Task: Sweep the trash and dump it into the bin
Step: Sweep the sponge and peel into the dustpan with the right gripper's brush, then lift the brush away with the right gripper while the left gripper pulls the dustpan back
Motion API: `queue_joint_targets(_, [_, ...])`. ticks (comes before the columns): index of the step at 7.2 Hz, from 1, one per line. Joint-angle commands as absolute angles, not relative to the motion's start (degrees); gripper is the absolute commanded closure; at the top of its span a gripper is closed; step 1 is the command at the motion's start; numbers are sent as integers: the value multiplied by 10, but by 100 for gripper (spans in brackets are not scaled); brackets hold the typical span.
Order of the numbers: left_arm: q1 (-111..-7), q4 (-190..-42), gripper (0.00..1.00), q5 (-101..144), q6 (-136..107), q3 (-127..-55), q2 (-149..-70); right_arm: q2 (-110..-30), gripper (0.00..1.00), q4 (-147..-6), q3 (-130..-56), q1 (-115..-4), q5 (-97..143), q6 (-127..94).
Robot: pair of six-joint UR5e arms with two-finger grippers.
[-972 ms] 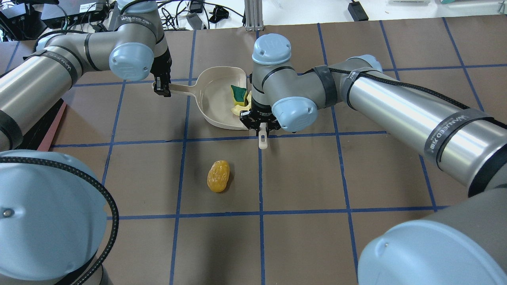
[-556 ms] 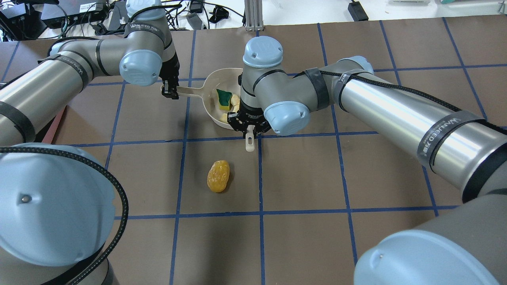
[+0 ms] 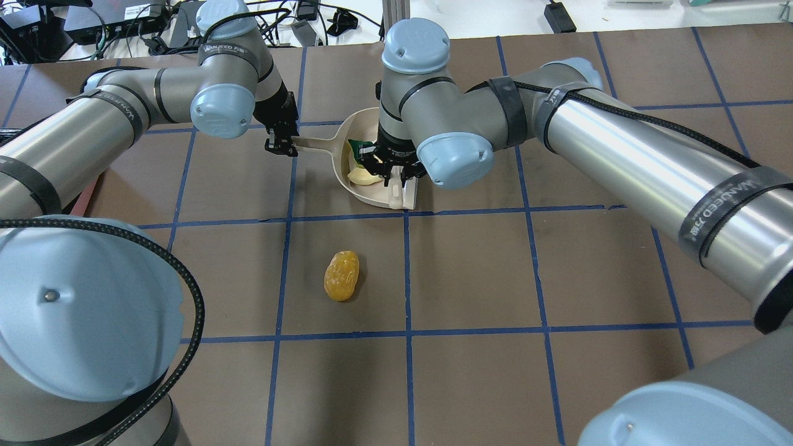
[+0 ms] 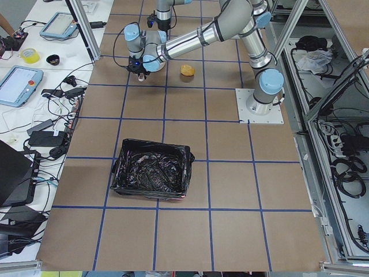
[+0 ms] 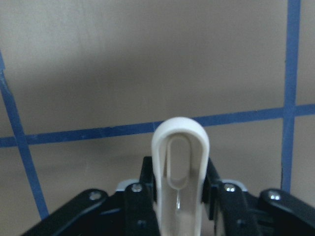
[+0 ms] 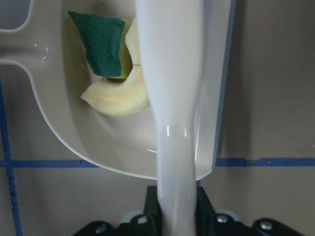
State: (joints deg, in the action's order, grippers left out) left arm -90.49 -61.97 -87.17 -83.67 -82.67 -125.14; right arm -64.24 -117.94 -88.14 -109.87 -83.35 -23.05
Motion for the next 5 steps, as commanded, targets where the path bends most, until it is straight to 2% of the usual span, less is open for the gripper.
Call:
queue_joint_targets(1, [-904,-620,100,-867,-835,-826,-1252,-695,100,-1110,-878,-1049,-833,-229])
queue_joint_targets(5, [-874,-655,100,-821,-824,-824,-1209,-725,100,-1045,-884,-904,-873,-98])
